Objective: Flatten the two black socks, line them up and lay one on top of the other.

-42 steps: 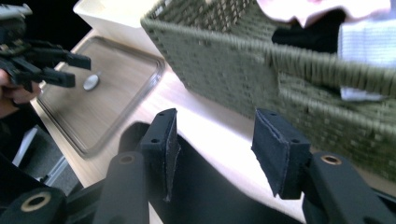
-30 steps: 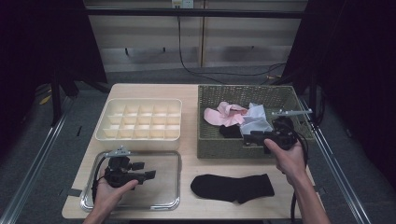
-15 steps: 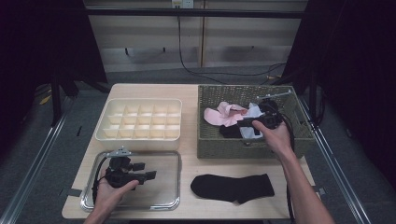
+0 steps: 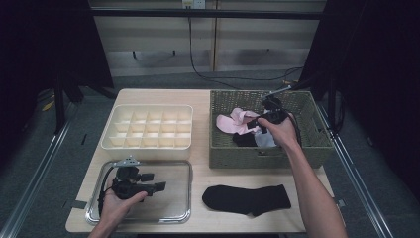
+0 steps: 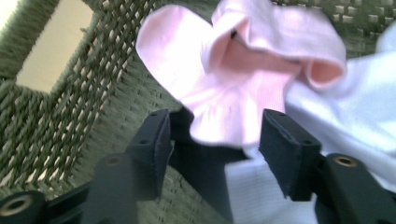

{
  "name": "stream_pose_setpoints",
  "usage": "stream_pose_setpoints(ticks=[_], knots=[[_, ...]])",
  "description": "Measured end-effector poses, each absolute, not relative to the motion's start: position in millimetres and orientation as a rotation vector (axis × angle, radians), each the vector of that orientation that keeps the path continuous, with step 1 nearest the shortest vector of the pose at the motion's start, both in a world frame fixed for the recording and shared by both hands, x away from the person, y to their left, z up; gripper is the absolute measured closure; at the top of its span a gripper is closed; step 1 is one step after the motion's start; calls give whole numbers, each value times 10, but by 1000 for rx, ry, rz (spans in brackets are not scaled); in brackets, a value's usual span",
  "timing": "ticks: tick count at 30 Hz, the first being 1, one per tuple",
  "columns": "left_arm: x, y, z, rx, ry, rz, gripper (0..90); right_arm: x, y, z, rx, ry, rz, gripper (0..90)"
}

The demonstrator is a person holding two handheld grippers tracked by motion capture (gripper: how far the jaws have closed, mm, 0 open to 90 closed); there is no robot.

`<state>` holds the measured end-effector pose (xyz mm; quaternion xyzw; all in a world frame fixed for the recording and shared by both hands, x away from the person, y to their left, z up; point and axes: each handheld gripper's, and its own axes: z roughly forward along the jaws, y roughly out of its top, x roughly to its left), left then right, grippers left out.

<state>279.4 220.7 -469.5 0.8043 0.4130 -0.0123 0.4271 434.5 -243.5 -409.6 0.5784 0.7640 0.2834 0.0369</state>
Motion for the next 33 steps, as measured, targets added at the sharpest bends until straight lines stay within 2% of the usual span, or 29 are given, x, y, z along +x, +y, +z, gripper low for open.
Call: stream_pose_setpoints(ticks=[4, 13, 15, 19, 21, 33], knots=[[2794, 2194, -4700, 2013, 1027, -36, 300, 4471, -2423, -4075, 1777, 2323, 888, 392], [2800, 2193, -4714, 2012, 1026, -47, 299, 4669, -2376, -4360, 1835, 2360, 736, 403], [2803, 2188, -4712, 2015, 1024, -47, 299, 4683, -2350, -4391, 1828, 2385, 703, 463], [2810, 2188, -4713, 2021, 1022, -46, 300, 4693, -2329, -4410, 1825, 2413, 662, 796], [2812, 2179, -4719, 2016, 1027, -49, 300, 4697, -2316, -4392, 1822, 2418, 673, 862], [2808, 2161, -4727, 2028, 1019, -54, 300, 4785, -1861, -4068, 1697, 2427, 1001, 878]])
